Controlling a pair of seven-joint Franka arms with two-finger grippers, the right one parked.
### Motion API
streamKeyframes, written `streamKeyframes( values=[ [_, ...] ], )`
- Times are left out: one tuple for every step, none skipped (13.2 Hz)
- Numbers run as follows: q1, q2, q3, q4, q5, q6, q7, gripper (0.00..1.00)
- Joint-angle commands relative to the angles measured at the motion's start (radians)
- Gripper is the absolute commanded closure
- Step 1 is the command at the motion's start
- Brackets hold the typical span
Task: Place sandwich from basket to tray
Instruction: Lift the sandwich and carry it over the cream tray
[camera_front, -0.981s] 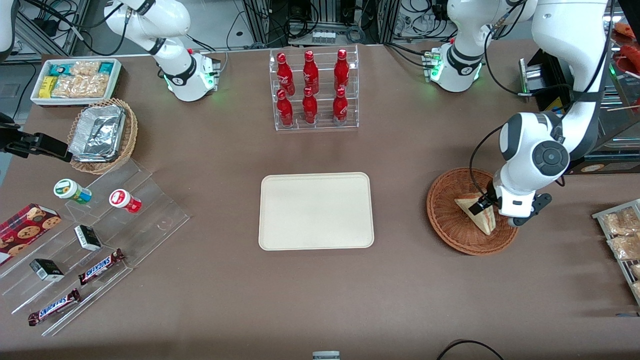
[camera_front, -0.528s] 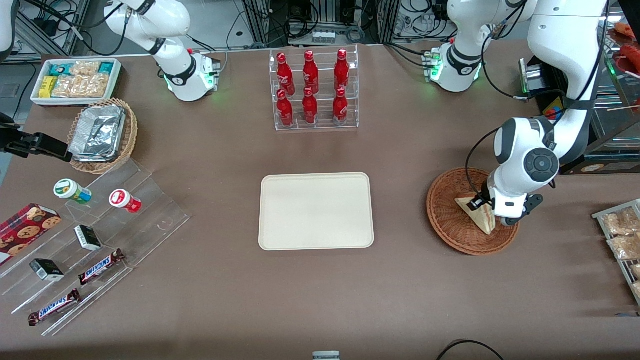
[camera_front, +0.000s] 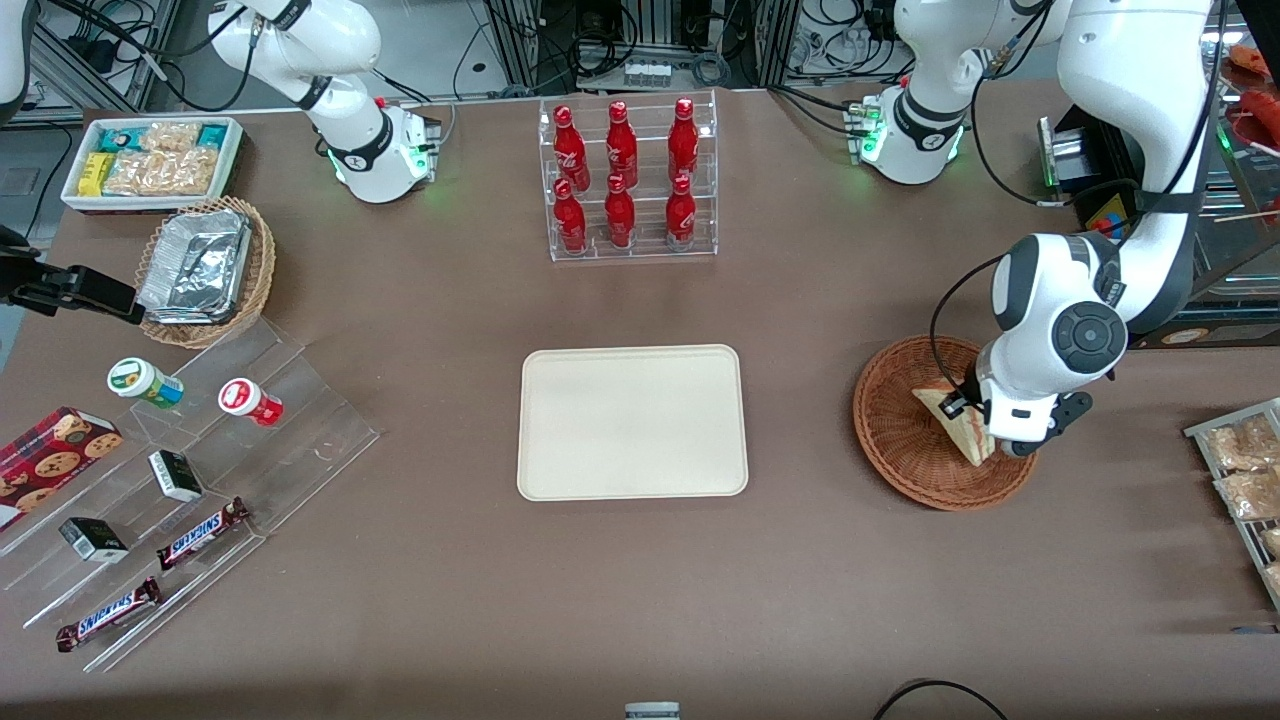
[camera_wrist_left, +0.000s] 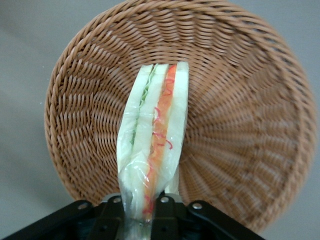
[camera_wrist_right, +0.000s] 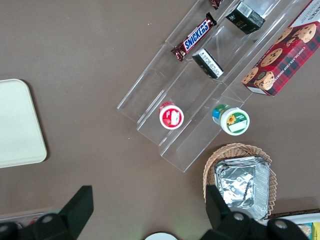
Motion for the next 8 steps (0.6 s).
streamKeyframes(
  values=[
    [-0.067,-0.03,0.0,0.06,0.017,-0.089,0.003,1.0],
    [-0.09,-0.029,-0.015,0.085,0.011,-0.103,0.023,1.0],
    [-0.116,-0.024,-0.032,0.109,0.007,-0.122,0.029,1.0],
    [-0.139,-0.02,-0.053,0.128,0.006,-0.124,0.031,1.0],
    [-0.162,-0.009,-0.076,0.148,0.006,-0.124,0.031,1.0],
    [-0.187,0.011,-0.098,0.178,0.006,-0.124,0.029,1.0],
    [-0.22,0.037,-0.107,0.212,0.006,-0.124,0.028,1.0],
    [-0.263,0.066,-0.109,0.241,0.006,-0.124,0.025,1.0]
  ],
)
